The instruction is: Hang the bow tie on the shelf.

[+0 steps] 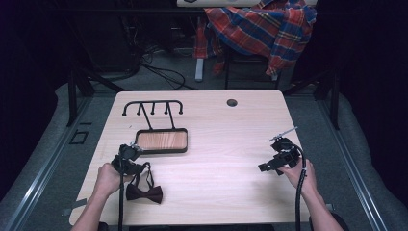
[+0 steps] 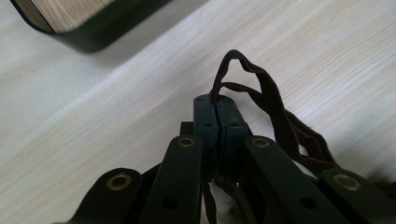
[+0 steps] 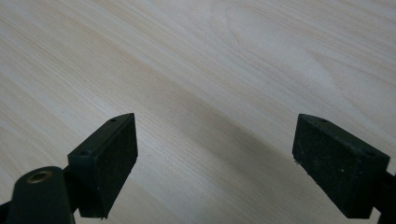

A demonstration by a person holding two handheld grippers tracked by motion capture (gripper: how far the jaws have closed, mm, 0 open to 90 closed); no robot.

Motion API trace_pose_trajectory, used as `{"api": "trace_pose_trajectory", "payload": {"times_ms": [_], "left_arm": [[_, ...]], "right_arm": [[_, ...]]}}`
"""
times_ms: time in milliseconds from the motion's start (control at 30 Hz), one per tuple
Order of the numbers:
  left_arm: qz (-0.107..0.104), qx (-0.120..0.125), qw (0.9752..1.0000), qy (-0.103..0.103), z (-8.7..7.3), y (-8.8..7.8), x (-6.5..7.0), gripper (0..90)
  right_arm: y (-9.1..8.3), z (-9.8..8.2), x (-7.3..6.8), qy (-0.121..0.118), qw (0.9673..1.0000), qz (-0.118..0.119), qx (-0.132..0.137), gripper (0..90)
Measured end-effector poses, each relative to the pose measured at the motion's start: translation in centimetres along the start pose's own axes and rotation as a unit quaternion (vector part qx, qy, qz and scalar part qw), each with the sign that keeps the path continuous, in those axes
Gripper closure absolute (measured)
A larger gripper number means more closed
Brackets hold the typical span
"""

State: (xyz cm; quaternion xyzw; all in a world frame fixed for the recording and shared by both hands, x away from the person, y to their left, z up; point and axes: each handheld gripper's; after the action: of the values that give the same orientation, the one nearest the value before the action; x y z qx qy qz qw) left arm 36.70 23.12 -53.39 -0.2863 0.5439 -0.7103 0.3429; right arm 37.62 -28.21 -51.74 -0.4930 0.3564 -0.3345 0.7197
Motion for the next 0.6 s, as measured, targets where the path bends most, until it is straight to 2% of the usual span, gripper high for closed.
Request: {"api": "trace_pose_trajectory", "payload": {"times_ms": [100,167,233,600], "left_arm": [[0.006,0.015,0.9998,0.006,0.0,-0.6,0.3,88.6],[0.002,0.030,0.9995,0.011,-0.1,-1.1,0.4,88.6],[0.009,0.048,0.9987,0.013,-0.2,-1.7,0.5,88.6],[0.021,0.083,0.9962,0.013,-0.6,-3.2,0.7,88.8]], "right_arm": [[0.0,0.0,0.0,0.001,1.0000,0.001,0.000,13.7],[0.0,0.1,0.0,-0.001,1.0000,0.003,-0.002,13.7],[0.0,0.0,0.0,0.001,1.0000,0.002,-0.001,13.7],[0.0,0.0,0.1,-0.002,1.0000,-0.001,0.001,13.7]]}}
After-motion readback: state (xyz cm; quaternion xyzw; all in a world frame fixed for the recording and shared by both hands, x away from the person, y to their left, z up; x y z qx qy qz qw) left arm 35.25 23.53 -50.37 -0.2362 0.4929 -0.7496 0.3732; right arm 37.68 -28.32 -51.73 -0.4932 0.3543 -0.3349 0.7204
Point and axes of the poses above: each handheld gripper's, and its own axes: y roughly forward along the jaws, z roughly out of its top, x roughly to its right, and after that the axes turned 8 degrees about -x, right-handed
